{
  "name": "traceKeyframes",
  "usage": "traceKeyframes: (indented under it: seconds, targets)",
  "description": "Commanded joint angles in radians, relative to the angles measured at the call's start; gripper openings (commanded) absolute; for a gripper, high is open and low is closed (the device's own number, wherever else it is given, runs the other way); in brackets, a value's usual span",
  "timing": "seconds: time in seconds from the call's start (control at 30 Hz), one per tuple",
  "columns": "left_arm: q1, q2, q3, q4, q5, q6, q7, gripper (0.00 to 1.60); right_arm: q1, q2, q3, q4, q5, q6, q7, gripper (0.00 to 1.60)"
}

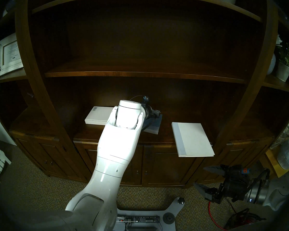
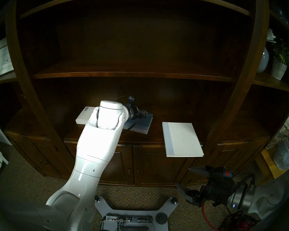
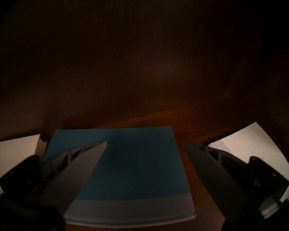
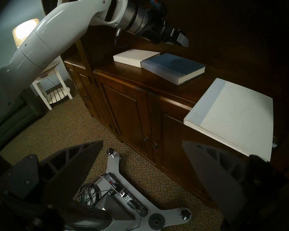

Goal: Close the books and align them horizontally on the shelf

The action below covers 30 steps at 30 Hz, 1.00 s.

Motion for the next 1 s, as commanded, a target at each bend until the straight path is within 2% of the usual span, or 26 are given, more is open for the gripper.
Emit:
traceKeyframes:
  seconds: [0.0,0.03,0.13,0.17,0.2,0.23,0.37,0.43,0.63,0.7,0.83,0.87,0.97]
  targets:
    - [0.024,0.049,-0.020,-0.104,0.002,-0.003,-0.015,1.60,0.004,0.001,0.002,-0.004,0.000,-0.006,0.000,1.60]
    - [0.045,0.062,-0.027,-0.138,0.001,-0.003,-0.021,1.60,0.004,0.001,0.002,-0.004,0.000,-0.006,0.000,1.60]
    - [0.059,0.074,-0.034,-0.150,0.000,-0.003,-0.026,1.60,0.004,0.001,0.002,-0.004,0.000,-0.006,-0.001,1.60]
    - [0.080,0.085,-0.036,-0.187,0.000,-0.003,-0.030,1.60,0.004,0.001,0.002,-0.004,0.000,-0.006,-0.001,1.60]
    - [0.078,0.088,-0.038,-0.160,0.001,-0.003,-0.032,1.60,0.004,0.001,0.002,-0.004,0.000,-0.006,-0.001,1.60]
    - [0.100,0.098,-0.039,-0.198,0.000,-0.003,-0.037,1.60,0.004,0.001,0.002,-0.004,0.000,-0.006,-0.001,1.60]
    - [0.155,0.126,-0.043,-0.225,0.000,-0.003,-0.050,1.60,0.004,0.001,0.002,-0.004,0.000,-0.006,-0.001,1.60]
    - [0.210,0.153,-0.048,-0.267,-0.002,-0.003,-0.064,1.60,0.004,0.001,0.002,-0.004,0.000,-0.006,-0.001,1.60]
    - [0.294,0.194,-0.052,-0.329,-0.005,-0.003,-0.089,1.60,0.005,0.002,0.002,-0.004,-0.001,-0.006,-0.001,1.60]
    - [0.344,0.219,-0.053,-0.376,-0.006,-0.003,-0.103,1.60,0.005,0.002,0.002,-0.004,-0.001,-0.007,-0.001,1.60]
    - [0.395,0.243,-0.054,-0.420,-0.008,-0.003,-0.118,1.60,0.005,0.002,0.002,-0.004,-0.001,-0.007,-0.001,1.60]
    - [0.398,0.248,-0.053,-0.404,-0.009,-0.003,-0.123,1.60,0.005,0.002,0.002,-0.004,-0.001,-0.007,-0.001,1.60]
    - [0.436,0.272,-0.053,-0.451,-0.010,-0.003,-0.139,1.60,0.006,0.002,0.002,-0.004,-0.001,-0.009,-0.001,1.60]
